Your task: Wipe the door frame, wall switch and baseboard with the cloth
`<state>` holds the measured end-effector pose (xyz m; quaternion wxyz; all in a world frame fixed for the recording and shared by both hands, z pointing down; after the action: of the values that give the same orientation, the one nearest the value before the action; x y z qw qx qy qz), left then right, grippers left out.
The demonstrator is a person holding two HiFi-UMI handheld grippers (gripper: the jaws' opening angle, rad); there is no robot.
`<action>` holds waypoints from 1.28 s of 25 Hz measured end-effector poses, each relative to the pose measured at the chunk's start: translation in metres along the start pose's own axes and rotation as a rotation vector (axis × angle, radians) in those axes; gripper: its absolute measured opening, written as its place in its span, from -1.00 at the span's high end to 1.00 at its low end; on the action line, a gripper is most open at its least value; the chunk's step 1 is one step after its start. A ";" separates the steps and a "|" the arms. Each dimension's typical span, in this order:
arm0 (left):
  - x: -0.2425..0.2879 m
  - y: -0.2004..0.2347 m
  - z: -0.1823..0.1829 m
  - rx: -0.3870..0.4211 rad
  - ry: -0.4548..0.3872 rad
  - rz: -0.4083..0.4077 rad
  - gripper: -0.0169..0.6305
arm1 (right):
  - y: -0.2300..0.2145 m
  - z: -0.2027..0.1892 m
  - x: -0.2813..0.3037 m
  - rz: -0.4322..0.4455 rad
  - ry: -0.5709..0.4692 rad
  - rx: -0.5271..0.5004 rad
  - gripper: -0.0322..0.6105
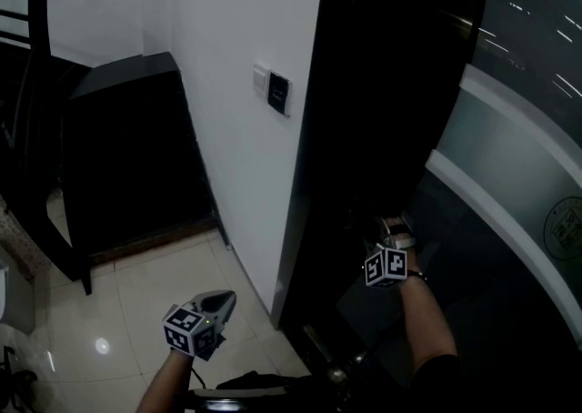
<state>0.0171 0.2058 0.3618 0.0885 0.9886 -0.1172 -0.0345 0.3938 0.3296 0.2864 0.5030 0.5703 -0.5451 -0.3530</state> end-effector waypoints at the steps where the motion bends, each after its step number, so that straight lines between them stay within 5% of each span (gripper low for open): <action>1: 0.001 0.002 0.002 0.003 -0.008 -0.001 0.97 | -0.027 0.008 -0.008 -0.059 -0.026 -0.037 0.62; 6: 0.009 0.006 0.009 -0.001 -0.053 -0.012 0.97 | -0.162 0.058 -0.045 -0.323 -0.149 -0.134 0.62; 12: 0.012 0.007 0.015 -0.006 -0.097 -0.017 0.97 | -0.234 0.090 -0.041 -0.355 -0.199 -0.181 0.62; 32: 0.005 0.011 0.011 -0.006 -0.065 -0.010 0.97 | -0.132 0.065 -0.005 -0.207 -0.158 -0.126 0.62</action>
<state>0.0189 0.1922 0.3530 0.0874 0.9872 -0.1149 -0.0675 0.3665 0.3091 0.1437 0.4541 0.5613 -0.4979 -0.4804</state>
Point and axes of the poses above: the fingertips, and each gripper's own axes: x forward along the fingers, y to its left, z out of its top, the point moved 9 cm from there along -x, backward along the fingers, and after that the axes turned 13 degrees about -y, right-handed, at the moved point
